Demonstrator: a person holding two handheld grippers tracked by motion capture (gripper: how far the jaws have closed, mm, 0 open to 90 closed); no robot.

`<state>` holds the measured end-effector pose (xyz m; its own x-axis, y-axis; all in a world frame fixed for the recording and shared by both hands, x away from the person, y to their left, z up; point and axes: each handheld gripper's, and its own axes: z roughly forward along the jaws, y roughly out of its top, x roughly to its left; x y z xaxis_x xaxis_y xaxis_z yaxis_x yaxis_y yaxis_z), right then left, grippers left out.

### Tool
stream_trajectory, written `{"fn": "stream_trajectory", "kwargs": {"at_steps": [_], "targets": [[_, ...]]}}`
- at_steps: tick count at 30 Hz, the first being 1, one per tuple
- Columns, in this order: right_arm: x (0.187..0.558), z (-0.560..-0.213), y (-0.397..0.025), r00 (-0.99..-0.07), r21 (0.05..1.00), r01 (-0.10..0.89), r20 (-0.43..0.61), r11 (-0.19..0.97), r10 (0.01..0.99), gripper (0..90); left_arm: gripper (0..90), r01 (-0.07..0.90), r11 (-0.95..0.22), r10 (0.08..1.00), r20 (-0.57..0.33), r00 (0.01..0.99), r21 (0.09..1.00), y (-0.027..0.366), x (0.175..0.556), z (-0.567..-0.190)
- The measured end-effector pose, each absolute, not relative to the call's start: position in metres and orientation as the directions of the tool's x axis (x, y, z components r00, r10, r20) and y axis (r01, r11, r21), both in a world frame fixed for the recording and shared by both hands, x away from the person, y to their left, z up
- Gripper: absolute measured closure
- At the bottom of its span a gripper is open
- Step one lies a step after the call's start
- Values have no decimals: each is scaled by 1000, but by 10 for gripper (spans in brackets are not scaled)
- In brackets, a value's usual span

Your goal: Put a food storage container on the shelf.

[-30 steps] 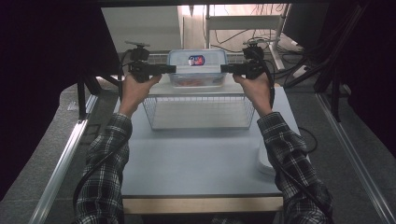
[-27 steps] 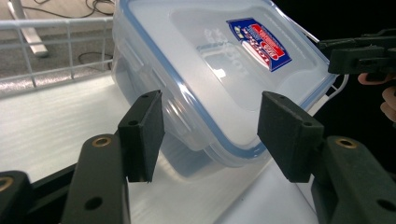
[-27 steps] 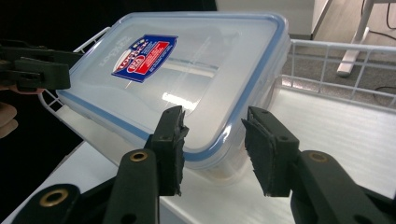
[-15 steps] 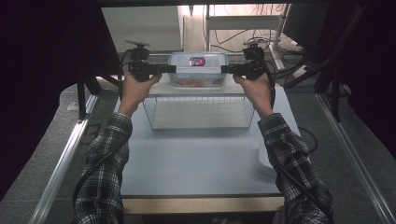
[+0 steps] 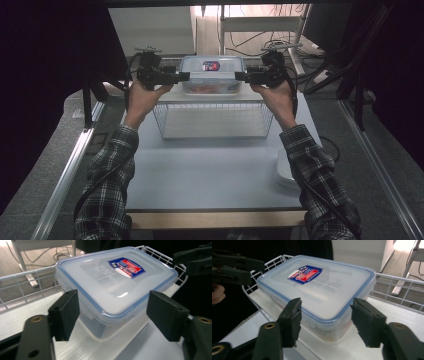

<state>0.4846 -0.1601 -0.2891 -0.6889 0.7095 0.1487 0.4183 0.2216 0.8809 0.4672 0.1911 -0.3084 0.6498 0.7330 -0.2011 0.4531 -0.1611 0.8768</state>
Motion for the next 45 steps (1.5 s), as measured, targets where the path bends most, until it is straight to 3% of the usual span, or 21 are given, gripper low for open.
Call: {"fn": "stream_trajectory", "kwargs": {"at_steps": [10,20,45], "targets": [[465,-302,-163,-730,897,347,75,273,680,147,127,389,-226,709,-124,695,893,188,434,-322],[442,-318,-167,-746,901,287,-4,326,666,60,81,379,-262,670,-115,734,888,185,410,-338],[403,-356,-190,-791,883,300,18,361,611,40,29,315,-346,649,-17,761,884,174,357,-379]]}}
